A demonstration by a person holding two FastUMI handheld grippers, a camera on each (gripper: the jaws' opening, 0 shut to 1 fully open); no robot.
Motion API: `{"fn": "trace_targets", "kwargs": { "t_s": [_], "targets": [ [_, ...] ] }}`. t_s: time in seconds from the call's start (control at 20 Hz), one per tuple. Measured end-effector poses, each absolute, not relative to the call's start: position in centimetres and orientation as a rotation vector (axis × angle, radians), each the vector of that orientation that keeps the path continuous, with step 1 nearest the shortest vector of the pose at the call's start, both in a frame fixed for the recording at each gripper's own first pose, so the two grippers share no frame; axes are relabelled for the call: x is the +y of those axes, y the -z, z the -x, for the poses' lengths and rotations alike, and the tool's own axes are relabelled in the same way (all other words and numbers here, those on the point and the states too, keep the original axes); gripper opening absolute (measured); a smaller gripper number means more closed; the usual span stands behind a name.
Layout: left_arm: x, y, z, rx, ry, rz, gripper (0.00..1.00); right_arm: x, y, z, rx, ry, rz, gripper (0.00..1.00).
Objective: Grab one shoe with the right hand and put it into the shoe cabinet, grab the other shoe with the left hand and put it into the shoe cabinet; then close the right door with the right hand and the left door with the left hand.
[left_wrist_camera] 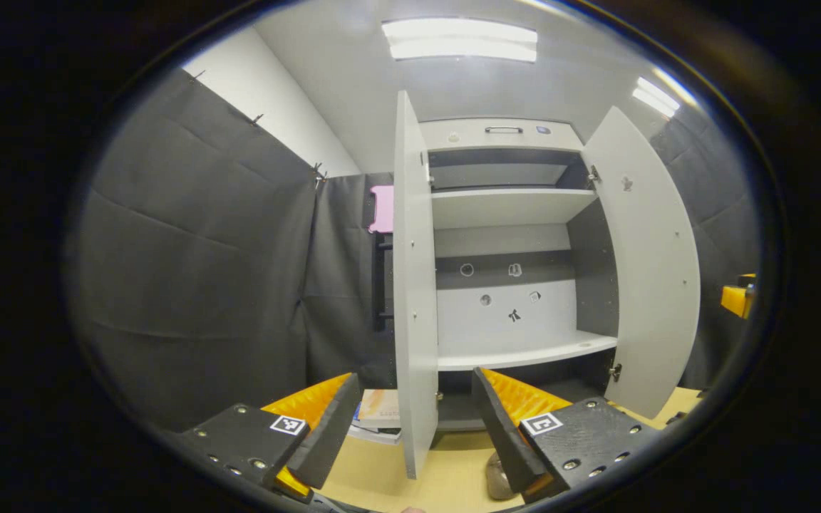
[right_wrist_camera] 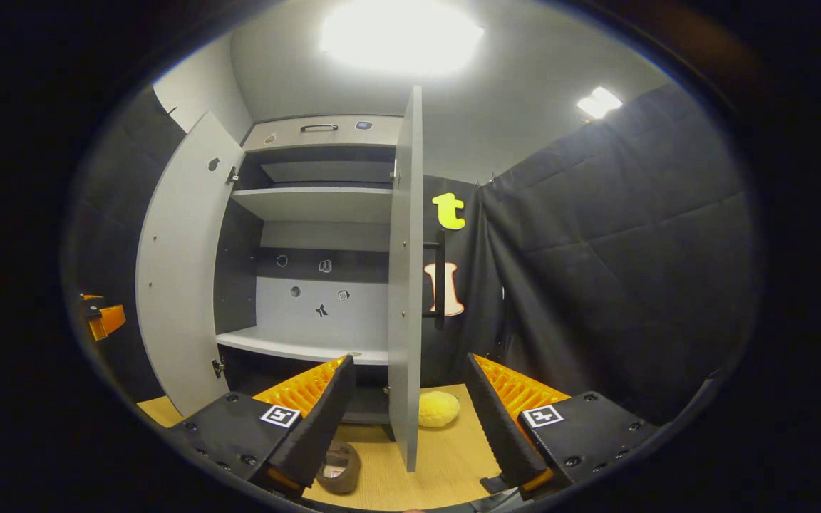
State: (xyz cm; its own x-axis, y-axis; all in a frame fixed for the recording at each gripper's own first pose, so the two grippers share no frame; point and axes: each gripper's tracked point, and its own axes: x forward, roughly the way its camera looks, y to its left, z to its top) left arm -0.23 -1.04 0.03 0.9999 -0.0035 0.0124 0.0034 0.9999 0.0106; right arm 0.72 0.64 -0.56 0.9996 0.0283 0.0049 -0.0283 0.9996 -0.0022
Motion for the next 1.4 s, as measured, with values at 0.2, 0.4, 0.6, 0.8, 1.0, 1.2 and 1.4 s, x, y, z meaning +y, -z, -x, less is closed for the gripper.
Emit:
{"fn": "trace_targets", "kwargs": {
  "t_s": [0.2,0.4,0.6,0.8,1.0,1.2,1.4],
  "targets": [
    [-2.2,0.4,-0.5,-0.005,0.005,-0.011,0.96,1.0,1.0,-1.8,0.0,-0.055,0.003,0.97],
    [-4.2,0.6,-1.0,-0.009,0.003,-0.018,0.96,1.6,1.8,-3.2,0.0,-0.099,0.0,0.96],
    [-5.7,1.6,-0.6,-0.014,-0.008,-0.006,0.96,2.6,3.2,-4.5,0.011,-0.147,-0.026,0.97],
    [-6.1,1.4,-0.3,-0.021,-0.022,-0.018,0.96,5.7,6.9,-5.9,0.106,-0.238,-0.019,0.97],
    [-6.0,1.1,-0.5,-0.03,-0.031,-0.037,0.96,8.8,11.0,-6.9,0.21,-0.324,0.025,0.98],
    [-5.7,1.3,-1.1,-0.025,-0.038,-0.053,0.96,11.3,14.4,-7.8,0.298,-0.382,0.026,0.98],
    [-4.9,2.4,-2.4,-0.013,-0.045,-0.068,0.97,13.4,17.6,-9.1,0.375,-0.407,0.046,0.98]
  ]
}}
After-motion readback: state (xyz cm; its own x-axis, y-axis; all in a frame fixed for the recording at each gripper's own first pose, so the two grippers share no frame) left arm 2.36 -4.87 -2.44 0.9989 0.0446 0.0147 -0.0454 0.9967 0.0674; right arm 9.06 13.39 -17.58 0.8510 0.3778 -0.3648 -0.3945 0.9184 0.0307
